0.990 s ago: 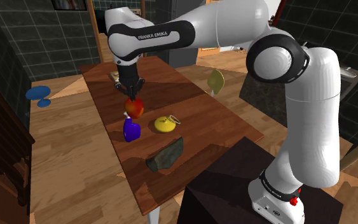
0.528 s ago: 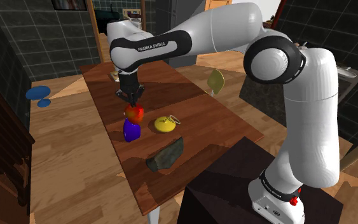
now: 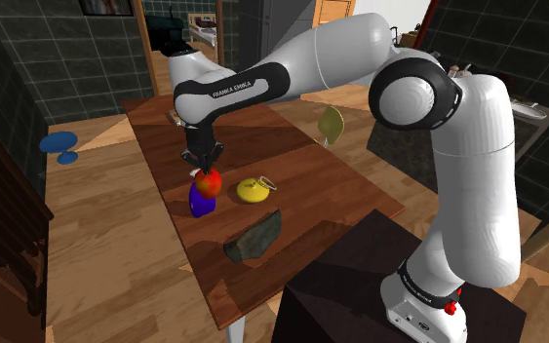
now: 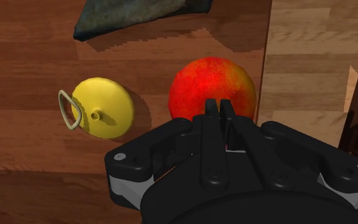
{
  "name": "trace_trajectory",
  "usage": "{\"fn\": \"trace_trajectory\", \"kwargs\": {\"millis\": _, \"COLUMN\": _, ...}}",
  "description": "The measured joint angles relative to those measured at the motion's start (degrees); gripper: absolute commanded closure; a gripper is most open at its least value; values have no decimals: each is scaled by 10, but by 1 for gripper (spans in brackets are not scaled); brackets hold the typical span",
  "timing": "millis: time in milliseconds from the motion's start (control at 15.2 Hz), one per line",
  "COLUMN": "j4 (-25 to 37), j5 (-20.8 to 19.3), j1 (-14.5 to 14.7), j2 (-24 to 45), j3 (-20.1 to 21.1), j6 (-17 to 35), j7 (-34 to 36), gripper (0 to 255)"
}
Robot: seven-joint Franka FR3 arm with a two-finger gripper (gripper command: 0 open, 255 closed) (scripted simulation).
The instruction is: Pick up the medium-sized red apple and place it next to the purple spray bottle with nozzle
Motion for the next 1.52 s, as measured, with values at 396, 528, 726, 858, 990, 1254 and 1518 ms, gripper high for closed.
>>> {"fn": "trace_trajectory", "kwargs": {"millis": 396, "j4": -16, "j5": -3, "j1": 2, "j2": 21, "j3": -1, "j6": 36, "j7": 3, "gripper": 255}}
{"fn": "trace_trajectory", "kwargs": {"millis": 528, "j4": -19, "j5": -4, "j1": 1, "j2": 29, "j3": -2, "j6": 48, "j7": 3, "gripper": 255}}
{"fn": "trace_trajectory", "kwargs": {"millis": 726, "j4": -28, "j5": -5, "j1": 1, "j2": 36, "j3": -3, "j6": 64, "j7": 4, "gripper": 255}}
{"fn": "trace_trajectory", "kwargs": {"millis": 858, "j4": -31, "j5": -6, "j1": 1, "j2": 46, "j3": -3, "j6": 77, "j7": 4, "gripper": 255}}
{"fn": "trace_trajectory", "kwargs": {"millis": 990, "j4": -36, "j5": -7, "j1": 2, "j2": 53, "j3": -4, "j6": 89, "j7": 5, "gripper": 255}}
{"fn": "trace_trajectory", "kwargs": {"millis": 1254, "j4": -38, "j5": -9, "j1": 4, "j2": 72, "j3": -5, "j6": 110, "j7": 7, "gripper": 255}}
{"fn": "trace_trajectory", "kwargs": {"millis": 1518, "j4": -42, "j5": -11, "j1": 4, "j2": 89, "j3": -7, "j6": 131, "j7": 8, "gripper": 255}}
